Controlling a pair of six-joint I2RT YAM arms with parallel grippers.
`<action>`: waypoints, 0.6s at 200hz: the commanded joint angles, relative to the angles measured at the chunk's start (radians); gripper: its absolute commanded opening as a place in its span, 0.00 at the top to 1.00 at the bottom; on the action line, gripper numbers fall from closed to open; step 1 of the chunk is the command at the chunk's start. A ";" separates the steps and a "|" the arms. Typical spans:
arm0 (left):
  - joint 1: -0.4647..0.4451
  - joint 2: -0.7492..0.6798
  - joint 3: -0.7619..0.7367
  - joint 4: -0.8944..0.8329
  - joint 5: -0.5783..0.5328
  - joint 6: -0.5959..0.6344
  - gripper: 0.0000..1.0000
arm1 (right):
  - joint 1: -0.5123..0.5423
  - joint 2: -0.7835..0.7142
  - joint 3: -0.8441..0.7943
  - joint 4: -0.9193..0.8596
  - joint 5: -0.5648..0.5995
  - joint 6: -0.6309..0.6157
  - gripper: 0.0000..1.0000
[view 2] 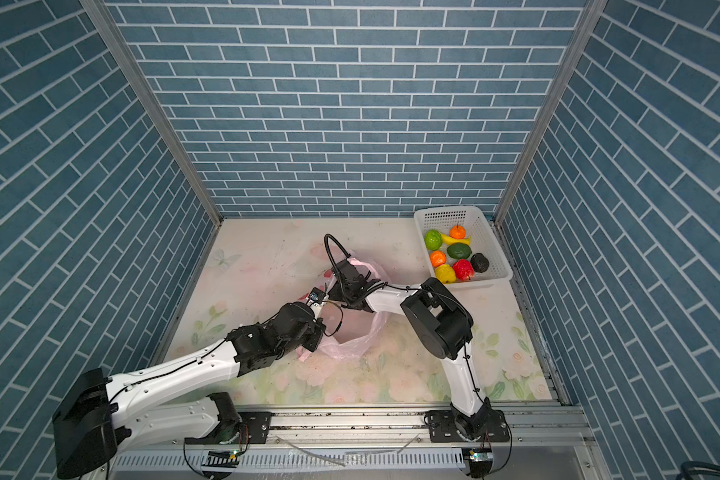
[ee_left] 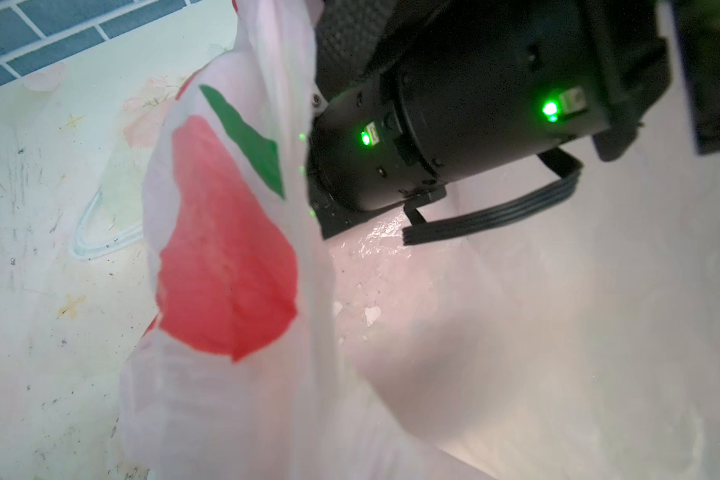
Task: Untie the knot of the plastic bag and take out the fruit
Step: 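Lower the right gripper onto the pale fruit and close on it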
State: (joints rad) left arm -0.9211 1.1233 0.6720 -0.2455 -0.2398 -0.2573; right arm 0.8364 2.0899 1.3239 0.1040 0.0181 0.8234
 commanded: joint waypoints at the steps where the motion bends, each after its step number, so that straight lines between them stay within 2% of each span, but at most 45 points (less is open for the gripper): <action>1: 0.004 -0.024 -0.015 -0.001 0.011 0.003 1.00 | -0.006 0.052 0.055 0.024 0.019 0.077 0.15; 26: 0.004 -0.027 -0.019 0.000 0.008 0.003 1.00 | -0.007 0.044 0.045 0.033 0.015 0.074 0.31; 46: 0.004 -0.032 -0.024 0.006 0.001 0.000 1.00 | -0.007 0.012 0.014 0.035 0.017 0.064 0.38; 87: 0.005 -0.023 -0.022 0.024 -0.021 0.003 1.00 | -0.007 -0.082 -0.045 0.017 -0.053 0.026 0.41; 120: 0.004 -0.010 -0.015 0.044 -0.037 0.013 1.00 | 0.007 -0.207 -0.116 -0.071 -0.100 -0.059 0.43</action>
State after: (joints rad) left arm -0.9215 1.1072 0.6594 -0.2260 -0.2497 -0.2558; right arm 0.8333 2.0029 1.2610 0.1013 -0.0395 0.8364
